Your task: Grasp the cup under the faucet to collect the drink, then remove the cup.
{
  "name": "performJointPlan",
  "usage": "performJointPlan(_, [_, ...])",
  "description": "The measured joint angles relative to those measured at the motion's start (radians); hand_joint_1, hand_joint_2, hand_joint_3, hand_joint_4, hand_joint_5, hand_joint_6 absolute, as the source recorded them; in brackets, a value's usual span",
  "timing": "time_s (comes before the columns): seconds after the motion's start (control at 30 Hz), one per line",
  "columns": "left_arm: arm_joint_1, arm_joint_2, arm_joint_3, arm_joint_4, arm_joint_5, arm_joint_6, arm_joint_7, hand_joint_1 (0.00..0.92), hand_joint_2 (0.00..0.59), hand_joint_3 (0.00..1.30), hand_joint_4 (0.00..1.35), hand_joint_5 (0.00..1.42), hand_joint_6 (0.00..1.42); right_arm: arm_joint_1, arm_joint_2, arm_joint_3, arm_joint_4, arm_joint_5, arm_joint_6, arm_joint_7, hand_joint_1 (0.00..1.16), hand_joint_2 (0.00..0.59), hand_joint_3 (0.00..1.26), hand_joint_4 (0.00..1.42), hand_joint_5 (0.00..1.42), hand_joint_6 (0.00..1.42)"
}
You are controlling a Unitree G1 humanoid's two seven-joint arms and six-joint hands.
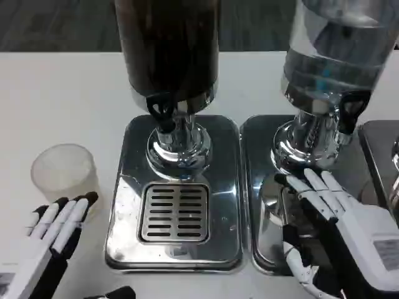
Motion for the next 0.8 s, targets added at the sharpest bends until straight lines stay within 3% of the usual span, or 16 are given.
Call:
performJointPlan(0.53, [-0.01,0.001,-0.001,0.0,-0.001,-0.001,-0.001,0.0,0.066,0.0,0.0,0.0,0.0,0.003,0.008,-0.006,-0.006,0.014,0.0,0.0,0.46,0.576,0.16,0.05,0.03,0.16])
performJointPlan(0.8, [-0.004,0.002,0.013,0.005,-0.03,-0.044,0.011,0.0,0.058,0.0,0.0,0.0,0.0,0.003,0.01,-0.008,-0.006,0.02,0.0,0.0,0.46,0.573,0.17,0.05,0.03,0.16])
